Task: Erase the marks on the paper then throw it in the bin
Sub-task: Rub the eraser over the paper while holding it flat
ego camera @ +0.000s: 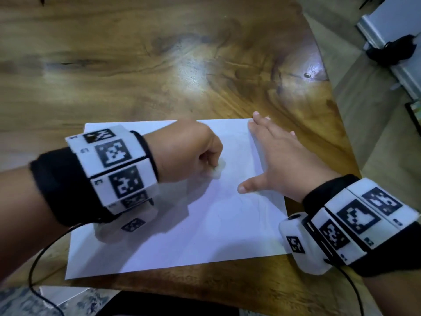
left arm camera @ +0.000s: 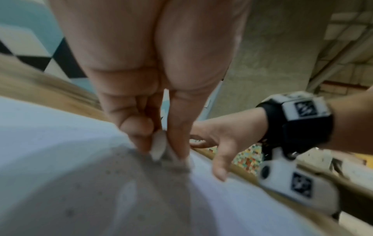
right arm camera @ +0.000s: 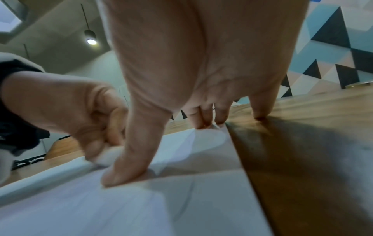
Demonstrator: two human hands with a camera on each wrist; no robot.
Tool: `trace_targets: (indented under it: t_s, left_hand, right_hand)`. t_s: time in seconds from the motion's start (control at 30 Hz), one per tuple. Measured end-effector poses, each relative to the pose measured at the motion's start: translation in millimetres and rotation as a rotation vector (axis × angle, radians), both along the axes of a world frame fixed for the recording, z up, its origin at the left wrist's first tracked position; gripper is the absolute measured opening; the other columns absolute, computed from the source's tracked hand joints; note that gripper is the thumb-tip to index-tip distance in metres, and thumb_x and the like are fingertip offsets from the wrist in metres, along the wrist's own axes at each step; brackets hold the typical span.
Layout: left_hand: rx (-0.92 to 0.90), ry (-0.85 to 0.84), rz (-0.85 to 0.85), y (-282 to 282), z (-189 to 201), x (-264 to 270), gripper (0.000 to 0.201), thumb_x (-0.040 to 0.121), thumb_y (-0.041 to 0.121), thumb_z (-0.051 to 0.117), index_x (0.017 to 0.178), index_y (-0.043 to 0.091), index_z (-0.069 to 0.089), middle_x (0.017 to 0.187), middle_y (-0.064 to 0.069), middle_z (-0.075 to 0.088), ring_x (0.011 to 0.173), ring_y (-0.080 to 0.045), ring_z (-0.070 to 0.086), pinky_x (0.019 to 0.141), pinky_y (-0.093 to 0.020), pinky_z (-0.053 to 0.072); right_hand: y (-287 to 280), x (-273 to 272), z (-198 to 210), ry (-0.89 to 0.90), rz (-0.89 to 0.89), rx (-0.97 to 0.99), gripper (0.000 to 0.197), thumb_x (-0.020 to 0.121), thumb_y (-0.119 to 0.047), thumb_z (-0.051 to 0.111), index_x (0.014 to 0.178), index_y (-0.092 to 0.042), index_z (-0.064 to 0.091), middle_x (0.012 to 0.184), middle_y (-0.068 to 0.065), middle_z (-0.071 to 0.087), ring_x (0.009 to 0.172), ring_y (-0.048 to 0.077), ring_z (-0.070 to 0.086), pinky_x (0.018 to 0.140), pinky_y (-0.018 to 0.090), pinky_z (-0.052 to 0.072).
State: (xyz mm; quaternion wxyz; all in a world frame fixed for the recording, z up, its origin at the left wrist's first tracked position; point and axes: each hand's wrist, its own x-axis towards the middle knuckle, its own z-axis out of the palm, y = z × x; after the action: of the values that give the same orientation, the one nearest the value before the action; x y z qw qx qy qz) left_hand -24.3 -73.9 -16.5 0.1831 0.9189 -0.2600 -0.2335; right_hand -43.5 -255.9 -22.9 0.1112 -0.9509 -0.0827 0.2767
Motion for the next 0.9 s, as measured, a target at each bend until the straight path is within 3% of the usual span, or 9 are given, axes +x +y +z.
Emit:
trace_targets:
  t_s: [0.1, 0.23, 0.37, 0.47, 0.53, 0.6, 0.73, 0.83, 0.9]
  left_hand:
    - [0.054, 0.075, 0.016, 6, 7, 7, 0.01, 0.071, 0.015, 0.07, 0.078, 0.021, 0.071, 0.069, 0.006, 0.065, 0.07, -0.015, 0.057, 0.059, -0.017, 0.039]
    - [-0.085, -0.114, 0.226, -5, 14, 51, 0.016, 0.068, 0.016, 0.073, 0.084, 0.018, 0.071, 0.071, 0.001, 0.062, 0.066, -0.015, 0.052, 0.05, -0.008, 0.031]
    - [-0.101, -0.117, 0.188, -31, 7, 54, 0.013, 0.072, 0.014, 0.067, 0.085, 0.014, 0.069, 0.063, 0.008, 0.052, 0.064, -0.014, 0.05, 0.048, -0.002, 0.032]
    - [-0.034, -0.093, 0.115, -30, 1, 43, 0.01, 0.076, 0.016, 0.067, 0.086, 0.014, 0.068, 0.066, 0.007, 0.053, 0.07, -0.014, 0.049, 0.053, -0.012, 0.035]
    - [0.008, -0.003, 0.048, -21, 1, 35, 0.011, 0.074, 0.012, 0.069, 0.083, 0.015, 0.069, 0.059, 0.013, 0.049, 0.063, -0.011, 0.049, 0.048, -0.01, 0.033]
    - [0.044, 0.056, 0.005, -15, 3, 32, 0.013, 0.07, 0.009, 0.07, 0.081, 0.017, 0.07, 0.057, 0.015, 0.05, 0.065, -0.013, 0.052, 0.054, -0.013, 0.037]
    - [-0.012, -0.067, 0.119, -27, 12, 49, 0.015, 0.069, 0.009, 0.068, 0.082, 0.016, 0.07, 0.058, 0.012, 0.05, 0.07, -0.017, 0.054, 0.053, -0.022, 0.036]
    - [-0.047, -0.141, 0.138, -41, 12, 53, 0.013, 0.072, 0.009, 0.064, 0.084, 0.013, 0.068, 0.066, 0.006, 0.053, 0.073, -0.016, 0.052, 0.054, -0.021, 0.034]
    - [-0.016, -0.101, 0.092, -39, 7, 47, 0.011, 0.071, 0.01, 0.066, 0.08, 0.015, 0.068, 0.063, 0.008, 0.053, 0.071, -0.017, 0.053, 0.053, -0.016, 0.036]
  right_hand:
    - [0, -1, 0, 0.013, 0.018, -0.029, 0.127, 0.059, -0.054, 0.078, 0.149, -0.023, -0.006, 0.155, -0.015, -0.019, 0.143, 0.004, -0.013, 0.117, 0.037, -0.004]
    - [3, -1, -2, 0.02, 0.042, -0.081, 0.126, 0.062, -0.059, 0.073, 0.148, -0.021, -0.012, 0.154, -0.012, -0.024, 0.142, 0.004, -0.016, 0.116, 0.038, -0.007]
    - [4, -3, -3, 0.022, 0.051, -0.081, 0.126, 0.064, -0.059, 0.071, 0.148, -0.017, -0.014, 0.154, -0.007, -0.027, 0.142, 0.006, -0.019, 0.115, 0.037, -0.008]
    - [5, -2, -3, 0.035, 0.053, -0.084, 0.127, 0.065, -0.06, 0.07, 0.147, -0.016, -0.015, 0.153, -0.005, -0.029, 0.142, 0.007, -0.019, 0.115, 0.037, -0.007]
    - [5, -2, -3, 0.039, 0.057, -0.088, 0.127, 0.064, -0.06, 0.07, 0.147, -0.016, -0.016, 0.153, -0.004, -0.029, 0.142, 0.008, -0.019, 0.115, 0.036, -0.007]
    - [5, -2, -3, 0.041, 0.059, -0.083, 0.128, 0.064, -0.06, 0.07, 0.147, -0.015, -0.017, 0.153, -0.004, -0.029, 0.142, 0.008, -0.02, 0.115, 0.036, -0.007]
    - [5, -3, -2, 0.036, 0.053, -0.075, 0.126, 0.066, -0.059, 0.07, 0.147, -0.016, -0.015, 0.153, -0.005, -0.028, 0.142, 0.008, -0.02, 0.115, 0.036, -0.008]
    - [4, -3, -2, 0.036, 0.05, -0.08, 0.125, 0.066, -0.06, 0.069, 0.147, -0.018, -0.016, 0.153, -0.006, -0.028, 0.142, 0.008, -0.019, 0.115, 0.038, -0.009]
    - [4, -3, -1, 0.038, 0.054, -0.079, 0.125, 0.066, -0.061, 0.068, 0.147, -0.018, -0.016, 0.153, -0.006, -0.029, 0.142, 0.007, -0.02, 0.115, 0.039, -0.009]
